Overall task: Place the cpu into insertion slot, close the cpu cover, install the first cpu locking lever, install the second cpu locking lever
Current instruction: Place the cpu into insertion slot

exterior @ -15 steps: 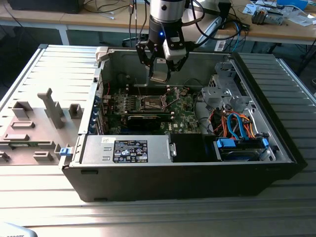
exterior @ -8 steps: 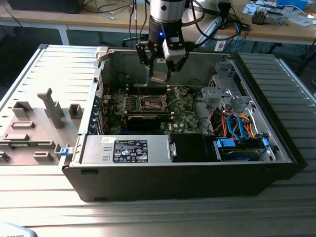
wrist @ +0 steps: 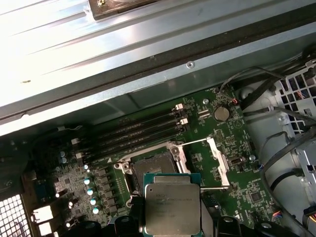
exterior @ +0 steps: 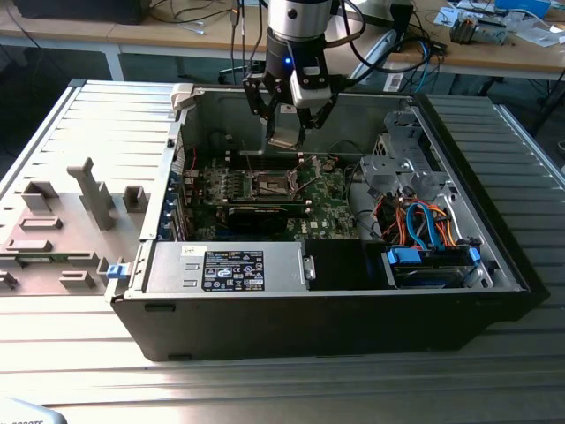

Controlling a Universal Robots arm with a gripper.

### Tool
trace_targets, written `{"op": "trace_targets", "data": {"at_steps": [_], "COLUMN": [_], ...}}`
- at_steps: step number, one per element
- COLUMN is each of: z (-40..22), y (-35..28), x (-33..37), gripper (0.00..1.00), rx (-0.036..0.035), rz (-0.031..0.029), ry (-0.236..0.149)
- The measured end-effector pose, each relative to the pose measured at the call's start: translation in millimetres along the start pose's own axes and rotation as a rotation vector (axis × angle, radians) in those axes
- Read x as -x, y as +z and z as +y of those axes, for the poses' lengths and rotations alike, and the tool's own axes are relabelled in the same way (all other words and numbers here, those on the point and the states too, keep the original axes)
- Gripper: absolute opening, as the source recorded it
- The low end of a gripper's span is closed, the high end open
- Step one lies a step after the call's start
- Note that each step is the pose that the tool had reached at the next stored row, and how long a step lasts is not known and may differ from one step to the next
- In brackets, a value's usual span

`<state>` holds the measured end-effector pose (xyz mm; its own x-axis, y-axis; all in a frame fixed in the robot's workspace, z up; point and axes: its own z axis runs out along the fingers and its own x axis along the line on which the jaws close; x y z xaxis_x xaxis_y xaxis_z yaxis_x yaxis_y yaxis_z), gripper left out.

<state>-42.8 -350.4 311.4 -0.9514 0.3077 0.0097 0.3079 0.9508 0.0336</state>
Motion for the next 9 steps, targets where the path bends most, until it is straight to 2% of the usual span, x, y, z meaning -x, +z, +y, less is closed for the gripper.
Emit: {"op": "trace_targets", "data": {"at_steps": [9], "z": [0.0], "y": [0.3], "x": [0.0], "gripper": [0.55], "rx": [-0.0033], "rz": [-0.0016], "ry": [0.017]}}
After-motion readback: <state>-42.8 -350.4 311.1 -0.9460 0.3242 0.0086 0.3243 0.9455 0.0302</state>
